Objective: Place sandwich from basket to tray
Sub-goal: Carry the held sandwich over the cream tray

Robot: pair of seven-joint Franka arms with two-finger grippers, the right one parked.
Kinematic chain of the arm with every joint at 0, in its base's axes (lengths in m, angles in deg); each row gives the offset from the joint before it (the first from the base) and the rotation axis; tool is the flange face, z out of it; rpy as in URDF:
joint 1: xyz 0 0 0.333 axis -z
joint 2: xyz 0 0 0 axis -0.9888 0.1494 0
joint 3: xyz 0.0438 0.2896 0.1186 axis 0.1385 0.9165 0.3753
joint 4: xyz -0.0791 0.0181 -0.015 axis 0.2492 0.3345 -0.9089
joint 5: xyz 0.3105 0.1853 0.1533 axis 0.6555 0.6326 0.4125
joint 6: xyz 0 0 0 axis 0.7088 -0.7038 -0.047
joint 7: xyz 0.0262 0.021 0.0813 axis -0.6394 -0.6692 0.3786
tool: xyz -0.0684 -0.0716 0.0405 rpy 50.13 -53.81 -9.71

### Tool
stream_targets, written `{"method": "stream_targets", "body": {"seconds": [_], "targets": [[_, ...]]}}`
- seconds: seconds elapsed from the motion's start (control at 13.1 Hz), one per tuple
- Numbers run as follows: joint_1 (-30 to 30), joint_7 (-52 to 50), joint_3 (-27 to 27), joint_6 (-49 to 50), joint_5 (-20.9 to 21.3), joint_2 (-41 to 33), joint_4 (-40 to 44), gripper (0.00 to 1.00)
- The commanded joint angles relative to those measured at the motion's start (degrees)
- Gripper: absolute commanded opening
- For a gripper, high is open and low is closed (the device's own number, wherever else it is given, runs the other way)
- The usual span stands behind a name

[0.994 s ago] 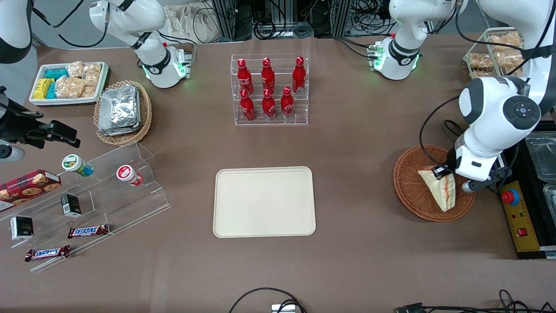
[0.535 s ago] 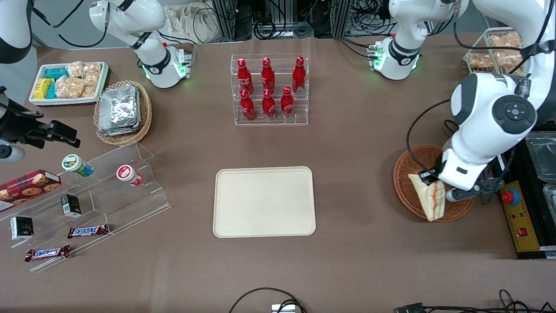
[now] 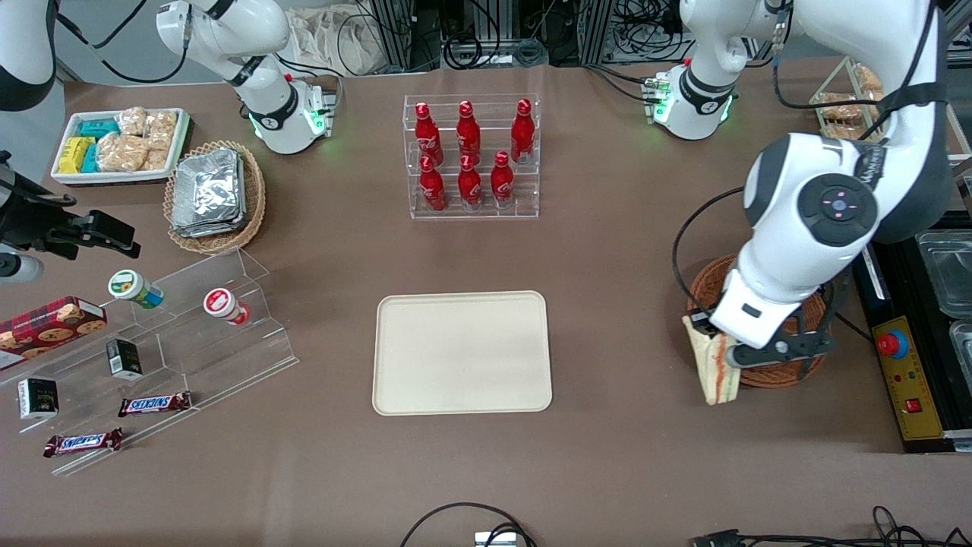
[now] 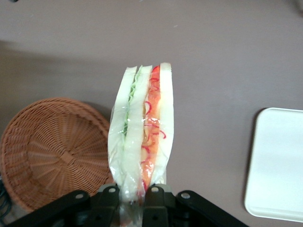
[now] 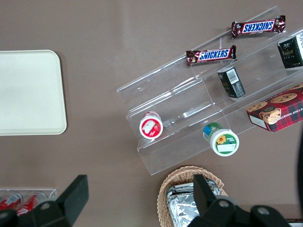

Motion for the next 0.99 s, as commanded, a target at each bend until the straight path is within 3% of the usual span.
{"method": "stream_targets", "body": {"seconds": [0.0,0.92], "targets": [[2.30,-2.97,0.54,3.83,0.83,3.98,7.44,0.04],[14.68,-15.01,0.54,5.78,0.39,15.05,19.76,0.04]]}}
